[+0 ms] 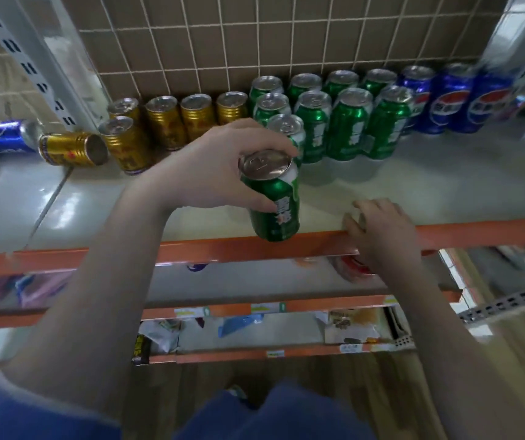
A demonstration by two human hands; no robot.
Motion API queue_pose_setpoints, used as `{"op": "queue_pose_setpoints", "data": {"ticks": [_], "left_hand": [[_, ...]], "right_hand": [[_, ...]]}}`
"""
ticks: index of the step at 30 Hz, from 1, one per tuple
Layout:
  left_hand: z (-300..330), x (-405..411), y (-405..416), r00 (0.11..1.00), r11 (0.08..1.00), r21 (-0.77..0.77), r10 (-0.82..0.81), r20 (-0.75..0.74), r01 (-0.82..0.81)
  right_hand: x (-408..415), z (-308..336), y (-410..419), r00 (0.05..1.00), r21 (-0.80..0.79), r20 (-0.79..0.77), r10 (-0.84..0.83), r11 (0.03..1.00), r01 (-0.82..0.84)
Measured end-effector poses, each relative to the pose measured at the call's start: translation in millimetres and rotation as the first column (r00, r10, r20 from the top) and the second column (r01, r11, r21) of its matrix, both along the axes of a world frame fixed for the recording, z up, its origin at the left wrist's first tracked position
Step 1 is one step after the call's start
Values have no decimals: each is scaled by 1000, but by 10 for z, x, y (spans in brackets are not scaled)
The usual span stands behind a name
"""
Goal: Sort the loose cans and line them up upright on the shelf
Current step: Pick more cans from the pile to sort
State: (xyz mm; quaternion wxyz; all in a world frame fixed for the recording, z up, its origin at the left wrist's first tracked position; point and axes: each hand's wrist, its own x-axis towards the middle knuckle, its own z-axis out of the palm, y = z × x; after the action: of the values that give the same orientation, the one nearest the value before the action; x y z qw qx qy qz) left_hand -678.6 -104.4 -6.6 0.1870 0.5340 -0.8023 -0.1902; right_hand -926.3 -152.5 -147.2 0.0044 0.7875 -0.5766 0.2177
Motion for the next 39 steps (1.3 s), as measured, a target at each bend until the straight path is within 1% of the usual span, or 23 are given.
{"op": "queue_pose_setpoints", "data": {"ticks": [2,5,9,12,15,18,21,25,27,33,36,39], "left_hand": [[67,-155,-78,998,998,-29,-47,52,49],[148,-311,-215,994,994,-50,-91,67,95],[242,-423,-453,980,977,-112,-168,111,181],[302,-491,-668,966,964,-136,-205,157,227],[352,-594,-853,956,958,-139,-224,189,252],[362,-718,-1009,954,962,-136,-202,220,235],[343,-814,-1145,954,973,-118,-163,251,198],[295,-917,-1276,958,986,-93,-108,266,137],[265,-929,-1314,954,991,-68,-89,285,113],[176,-900,-1369,922,993,-62,-70,381,102],[108,-864,-1417,901,994,-58,-61,430,95],[45,-797,-1452,893,997,-43,-38,448,63]], "right_hand": [[-91,25,-41,999,34,-30,-37,999,38],[-212,24,-101,992,103,-47,-114,988,119],[-294,62,-129,994,120,20,-110,987,106],[-308,98,-218,993,167,8,-122,979,119],[-297,101,-323,994,164,-21,-111,980,113],[-320,85,-424,995,159,-60,-83,983,91],[-339,64,-519,999,131,-31,-35,991,38],[-371,41,-617,992,158,-58,115,982,-104],[-395,26,-646,985,153,-52,164,976,-154],[-478,-4,-692,971,155,-6,238,960,-234],[-485,-14,-702,970,140,2,244,960,-242],[-461,-50,-717,972,107,11,233,967,-233]]}}
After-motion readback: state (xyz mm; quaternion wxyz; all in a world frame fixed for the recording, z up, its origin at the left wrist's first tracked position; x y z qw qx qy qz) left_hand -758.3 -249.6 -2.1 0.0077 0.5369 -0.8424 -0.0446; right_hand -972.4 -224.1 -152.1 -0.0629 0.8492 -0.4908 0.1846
